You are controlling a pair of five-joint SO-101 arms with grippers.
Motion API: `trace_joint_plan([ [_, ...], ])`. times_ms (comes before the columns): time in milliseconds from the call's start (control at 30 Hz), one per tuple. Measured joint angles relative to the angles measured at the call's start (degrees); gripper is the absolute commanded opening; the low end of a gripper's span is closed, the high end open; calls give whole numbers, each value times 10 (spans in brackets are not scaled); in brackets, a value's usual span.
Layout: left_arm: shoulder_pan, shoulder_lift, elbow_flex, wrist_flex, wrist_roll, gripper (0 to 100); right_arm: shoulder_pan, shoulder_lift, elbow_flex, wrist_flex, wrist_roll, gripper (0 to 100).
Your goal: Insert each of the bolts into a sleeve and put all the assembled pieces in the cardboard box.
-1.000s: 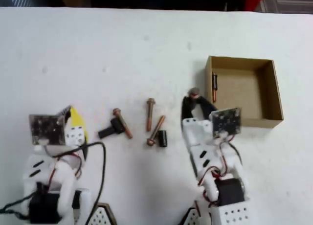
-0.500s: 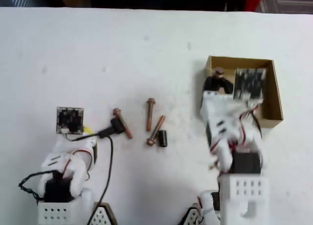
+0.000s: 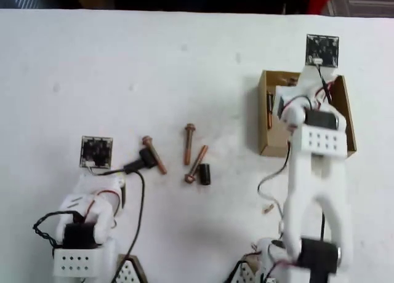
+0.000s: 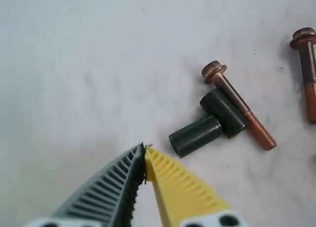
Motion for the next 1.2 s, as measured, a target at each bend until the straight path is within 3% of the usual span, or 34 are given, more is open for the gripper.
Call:
trace_joint_plan([
  [500,0,0,5,-7,0,24,6,295,-192,0,4,17],
  [767,0,0,5,-7,0,24,6,353,-211,0,95,18],
  [1200,0,0,6,-7,0,24,6,381,-217,-1,102,19],
])
